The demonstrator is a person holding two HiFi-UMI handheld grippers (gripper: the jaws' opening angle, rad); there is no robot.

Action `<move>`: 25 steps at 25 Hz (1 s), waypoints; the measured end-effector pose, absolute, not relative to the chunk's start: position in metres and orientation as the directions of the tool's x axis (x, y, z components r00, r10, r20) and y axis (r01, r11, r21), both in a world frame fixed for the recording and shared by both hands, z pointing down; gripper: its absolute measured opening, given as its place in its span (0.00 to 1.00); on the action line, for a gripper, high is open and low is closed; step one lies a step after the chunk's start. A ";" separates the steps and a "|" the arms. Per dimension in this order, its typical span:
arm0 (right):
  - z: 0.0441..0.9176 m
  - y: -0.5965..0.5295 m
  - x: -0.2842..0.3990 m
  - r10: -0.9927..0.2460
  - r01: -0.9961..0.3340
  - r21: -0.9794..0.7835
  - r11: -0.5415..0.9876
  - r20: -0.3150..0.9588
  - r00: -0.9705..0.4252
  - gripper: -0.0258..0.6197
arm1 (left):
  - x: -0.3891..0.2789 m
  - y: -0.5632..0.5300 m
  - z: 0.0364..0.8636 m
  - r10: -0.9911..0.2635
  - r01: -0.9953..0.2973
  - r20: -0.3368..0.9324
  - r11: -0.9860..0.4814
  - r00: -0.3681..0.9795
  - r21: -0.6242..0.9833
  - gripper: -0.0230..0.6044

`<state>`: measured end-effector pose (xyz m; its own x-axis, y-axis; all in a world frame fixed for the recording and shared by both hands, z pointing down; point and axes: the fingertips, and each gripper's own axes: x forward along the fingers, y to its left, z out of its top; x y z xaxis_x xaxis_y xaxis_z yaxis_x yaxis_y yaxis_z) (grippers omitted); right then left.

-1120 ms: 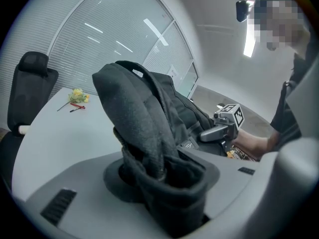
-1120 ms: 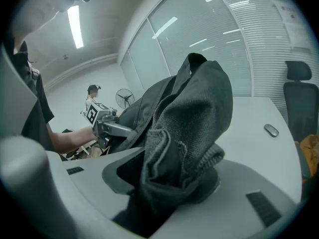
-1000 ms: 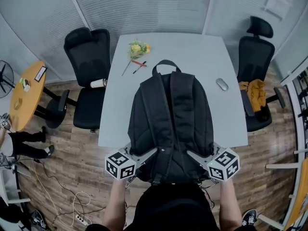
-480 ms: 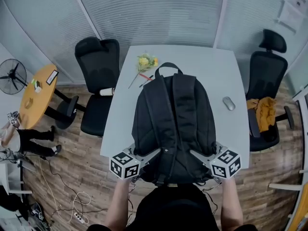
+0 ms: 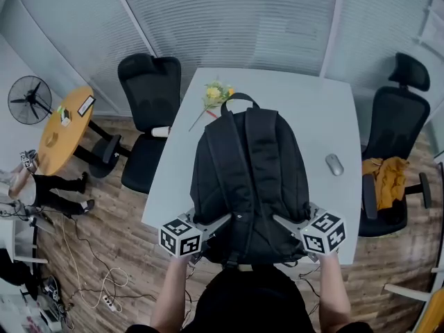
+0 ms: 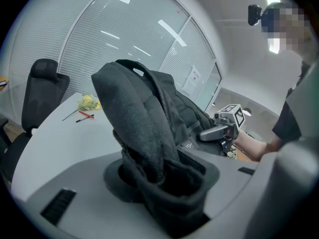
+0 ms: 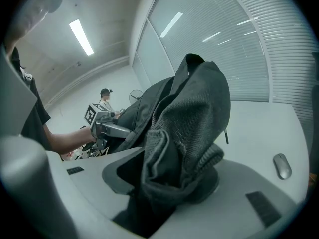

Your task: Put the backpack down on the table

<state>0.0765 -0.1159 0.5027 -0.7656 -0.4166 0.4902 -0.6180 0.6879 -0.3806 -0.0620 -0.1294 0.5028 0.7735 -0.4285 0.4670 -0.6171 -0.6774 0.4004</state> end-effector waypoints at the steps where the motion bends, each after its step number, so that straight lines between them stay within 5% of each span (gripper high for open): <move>1: 0.505 -0.118 0.079 -0.406 -0.610 -0.383 0.694 0.491 -0.771 0.32 | -0.060 -0.130 0.505 -0.436 -0.626 0.469 -0.668 0.768 0.403 0.31; 25: 0.573 -0.149 0.080 -0.275 -0.572 -0.498 0.651 0.548 -0.790 0.32 | -0.061 -0.151 0.575 -0.407 -0.675 0.548 -0.545 0.731 0.497 0.31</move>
